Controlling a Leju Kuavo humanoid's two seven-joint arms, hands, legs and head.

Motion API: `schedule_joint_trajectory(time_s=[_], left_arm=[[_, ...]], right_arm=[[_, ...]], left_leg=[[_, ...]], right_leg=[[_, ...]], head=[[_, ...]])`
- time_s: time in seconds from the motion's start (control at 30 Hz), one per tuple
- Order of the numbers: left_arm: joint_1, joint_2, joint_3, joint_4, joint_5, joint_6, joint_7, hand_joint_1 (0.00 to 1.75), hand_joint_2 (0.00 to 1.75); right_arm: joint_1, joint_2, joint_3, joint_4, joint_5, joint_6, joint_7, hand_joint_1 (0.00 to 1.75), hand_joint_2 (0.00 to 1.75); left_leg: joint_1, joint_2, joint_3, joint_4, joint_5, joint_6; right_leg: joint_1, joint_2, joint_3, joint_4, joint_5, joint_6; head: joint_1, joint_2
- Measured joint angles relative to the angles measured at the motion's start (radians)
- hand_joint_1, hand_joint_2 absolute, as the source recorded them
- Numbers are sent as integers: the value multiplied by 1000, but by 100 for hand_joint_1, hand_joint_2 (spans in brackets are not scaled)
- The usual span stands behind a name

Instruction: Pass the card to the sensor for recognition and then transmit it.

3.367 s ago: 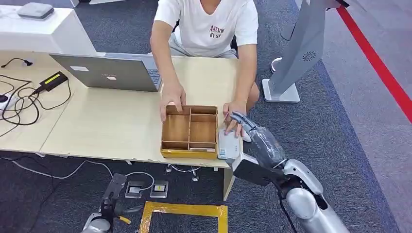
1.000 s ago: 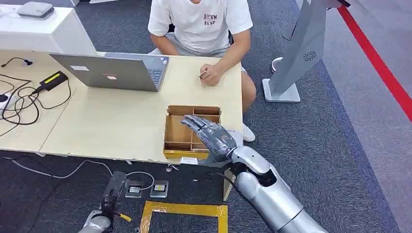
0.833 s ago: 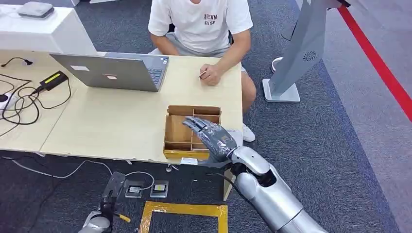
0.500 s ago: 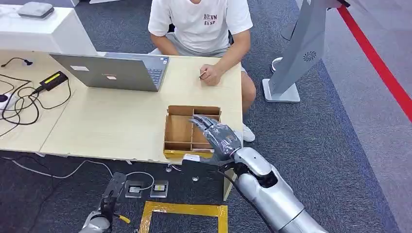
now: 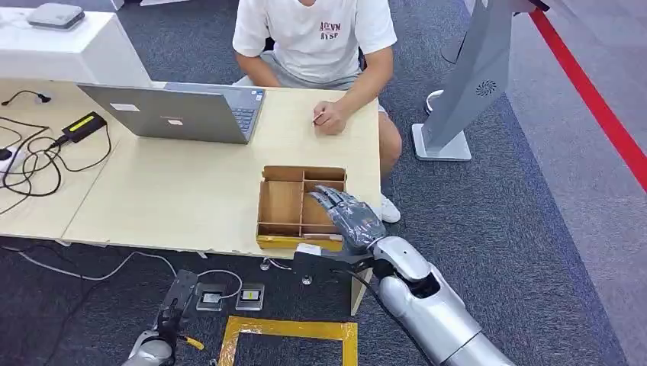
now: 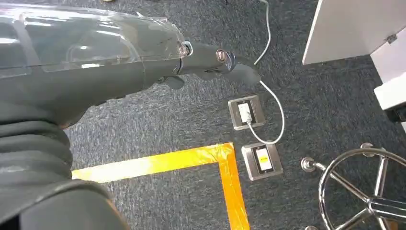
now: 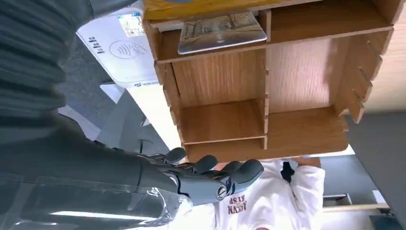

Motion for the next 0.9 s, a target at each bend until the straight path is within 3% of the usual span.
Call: schedule_joint_trajectory(time_s=[0.9], left_arm=[[-10, -6, 19, 1, -10, -9, 0, 0, 0]], right_arm=[[3, 0, 0, 39, -8, -1, -14, 0, 175]], left_leg=[[0, 0, 0, 0, 0, 0]], right_leg=[[0, 0, 0, 0, 0, 0]], head=[[0, 0]])
